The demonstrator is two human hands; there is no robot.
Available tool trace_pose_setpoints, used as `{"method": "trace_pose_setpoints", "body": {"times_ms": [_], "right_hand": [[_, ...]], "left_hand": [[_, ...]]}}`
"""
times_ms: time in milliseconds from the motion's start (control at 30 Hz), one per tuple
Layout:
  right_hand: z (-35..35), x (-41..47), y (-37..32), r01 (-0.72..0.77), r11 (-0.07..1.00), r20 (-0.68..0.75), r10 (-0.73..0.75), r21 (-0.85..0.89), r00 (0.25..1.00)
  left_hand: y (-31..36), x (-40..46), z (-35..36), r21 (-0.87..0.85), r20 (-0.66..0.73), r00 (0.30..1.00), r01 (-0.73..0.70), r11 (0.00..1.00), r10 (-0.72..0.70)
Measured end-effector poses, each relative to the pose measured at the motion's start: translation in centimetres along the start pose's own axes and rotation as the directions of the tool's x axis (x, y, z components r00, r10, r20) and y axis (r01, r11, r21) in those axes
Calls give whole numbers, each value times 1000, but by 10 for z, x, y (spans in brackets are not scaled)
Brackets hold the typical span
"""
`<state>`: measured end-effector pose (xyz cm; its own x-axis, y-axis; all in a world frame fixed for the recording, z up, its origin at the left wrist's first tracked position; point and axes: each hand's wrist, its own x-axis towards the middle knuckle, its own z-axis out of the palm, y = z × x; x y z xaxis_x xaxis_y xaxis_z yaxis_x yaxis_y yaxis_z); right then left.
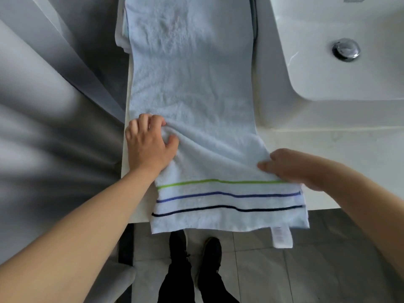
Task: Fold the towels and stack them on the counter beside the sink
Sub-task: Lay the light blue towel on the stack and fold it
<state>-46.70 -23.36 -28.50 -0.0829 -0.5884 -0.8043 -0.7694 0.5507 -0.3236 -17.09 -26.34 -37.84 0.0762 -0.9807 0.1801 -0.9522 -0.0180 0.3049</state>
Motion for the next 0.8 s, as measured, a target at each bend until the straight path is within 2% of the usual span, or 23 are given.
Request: {"method": "trace_pose_setpoints", "body": {"times_ms": [33,67,100,133,200,233,267,300,367,433,467,500,533,567,600,633,667,700,767,800], "right_hand": [[1,4,0,-14,963,-123,-20,-269,992],[5,9,-2,-7,908,-252,-109,-420,962],[11,12,-7,46,881,-365,-243,-471,899],[18,16,-15,146,858,-461,-399,-493,793],[33,29,-31,377,701,-482,-700,-605,527],[39,38,-40,437,607,-438,-789,-663,431],[44,51,-47,464,552,-391,-828,-693,401],[47,63,-53,479,550,-351,-824,-684,444],[55,83,-57,465,615,-321,-760,-637,565],[61,98,-52,407,668,-348,-703,-623,621],[63,102,-50,380,678,-359,-687,-629,632],[63,104,-50,362,681,-356,-676,-637,645],[62,105,-51,346,678,-344,-667,-649,661],[60,105,-53,330,675,-332,-656,-659,678],[58,105,-53,317,675,-325,-646,-667,691],[57,106,-54,307,675,-321,-637,-670,701],[57,106,-54,295,677,-319,-627,-674,710],[58,105,-54,286,678,-320,-622,-677,715],[58,104,-54,276,679,-325,-617,-681,717],[58,104,-56,274,676,-325,-618,-684,716]], "left_hand": [[-1,0,1,-1,-14,1000,-7,1000,7],[-2,-1,1,-4,-26,1000,-15,1000,15],[-3,-1,2,-9,-30,999,-22,1000,22],[-4,-1,3,-14,-29,999,-27,1000,27],[-4,-3,3,-22,-23,999,-30,999,30],[-5,-4,3,-30,-17,999,-27,999,27],[-7,-3,4,-47,-11,1000,-24,999,23],[-9,-1,5,-78,-9,999,-31,996,30],[-11,0,7,-185,-30,997,-71,980,67],[-12,-2,7,-312,-145,989,-82,947,37],[-11,-3,4,-378,-207,977,-30,925,-53],[-9,-5,-1,-464,-224,953,82,882,-206],[-6,-6,-9,-560,-179,904,232,796,-389],[-3,-7,-16,-645,-78,836,373,667,-543],[-3,-8,-23,-717,77,765,489,497,-640],[-3,-10,-30,-742,285,687,600,301,-668],[-3,-15,-39,-705,500,602,701,111,-623],[-3,-21,-47,-610,661,518,792,12,-543],[-4,-36,-56,-426,825,405,904,36,-394],[-5,-44,-59,-383,854,381,921,67,-354]]}}
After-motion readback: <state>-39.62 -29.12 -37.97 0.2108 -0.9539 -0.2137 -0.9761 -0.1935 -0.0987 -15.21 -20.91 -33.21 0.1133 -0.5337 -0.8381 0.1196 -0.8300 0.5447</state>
